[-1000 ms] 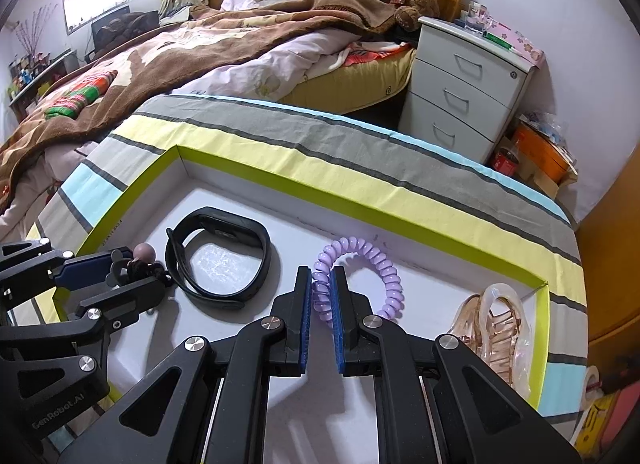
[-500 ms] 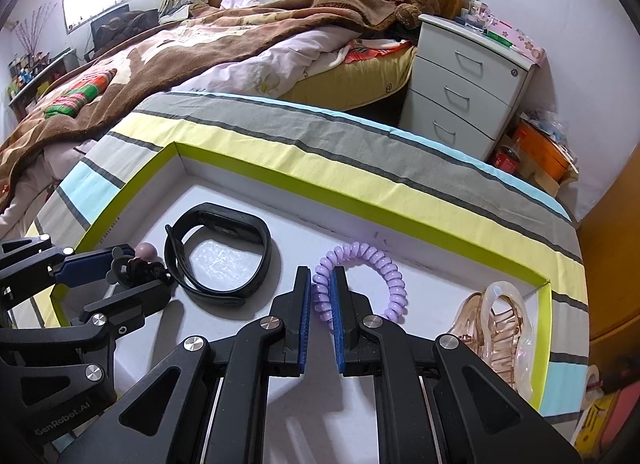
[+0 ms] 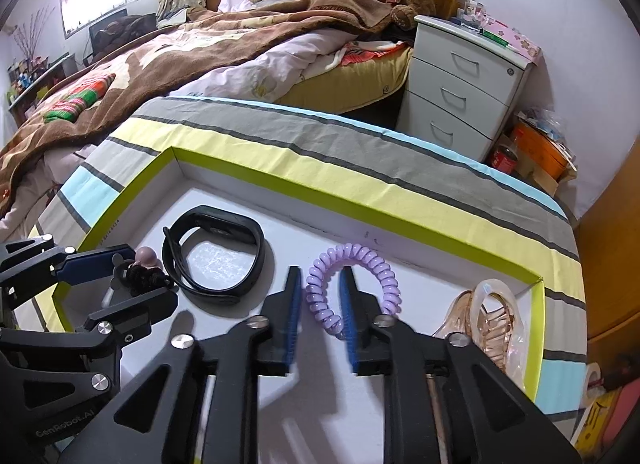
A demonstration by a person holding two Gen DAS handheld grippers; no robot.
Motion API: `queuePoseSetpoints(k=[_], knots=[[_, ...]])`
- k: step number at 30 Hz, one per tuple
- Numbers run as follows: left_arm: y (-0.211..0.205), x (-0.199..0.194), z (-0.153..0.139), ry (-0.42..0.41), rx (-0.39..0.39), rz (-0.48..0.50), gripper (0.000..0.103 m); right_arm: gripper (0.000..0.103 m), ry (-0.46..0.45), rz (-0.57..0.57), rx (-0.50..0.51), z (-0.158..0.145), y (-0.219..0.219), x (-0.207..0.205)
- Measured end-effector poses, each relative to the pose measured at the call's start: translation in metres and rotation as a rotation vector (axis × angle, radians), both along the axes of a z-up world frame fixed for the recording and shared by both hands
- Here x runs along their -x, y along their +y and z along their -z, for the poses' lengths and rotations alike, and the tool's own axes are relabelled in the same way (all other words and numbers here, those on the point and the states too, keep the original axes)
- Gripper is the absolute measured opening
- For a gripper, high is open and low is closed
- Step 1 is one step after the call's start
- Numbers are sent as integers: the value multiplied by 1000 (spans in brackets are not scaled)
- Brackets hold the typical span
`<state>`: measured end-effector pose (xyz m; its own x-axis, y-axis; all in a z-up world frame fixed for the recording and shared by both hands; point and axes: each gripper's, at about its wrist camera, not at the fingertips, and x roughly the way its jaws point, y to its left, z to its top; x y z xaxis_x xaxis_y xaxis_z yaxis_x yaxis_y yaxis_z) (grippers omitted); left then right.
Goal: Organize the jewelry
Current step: 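Lower both hair ties into the box and open both tools, then withdraw both open tools from the box toward the remaining jewelry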
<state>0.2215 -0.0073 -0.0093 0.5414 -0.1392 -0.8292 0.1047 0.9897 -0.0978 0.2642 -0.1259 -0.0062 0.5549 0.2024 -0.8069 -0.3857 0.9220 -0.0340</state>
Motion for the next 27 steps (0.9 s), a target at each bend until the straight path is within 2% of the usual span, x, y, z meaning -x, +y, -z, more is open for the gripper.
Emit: queuePoseSetpoints(k=[2,12,27], knots=[[1,0,0,0,8,-3,49,34,2,0,-16,-2,-2,1],[2,11,-16,-34,12,-15,54,35,-30,28,-39,-18,-12,17],[7,67,-53,-120,15,-13,58,36,-117,68,-125,-57,-26,79]])
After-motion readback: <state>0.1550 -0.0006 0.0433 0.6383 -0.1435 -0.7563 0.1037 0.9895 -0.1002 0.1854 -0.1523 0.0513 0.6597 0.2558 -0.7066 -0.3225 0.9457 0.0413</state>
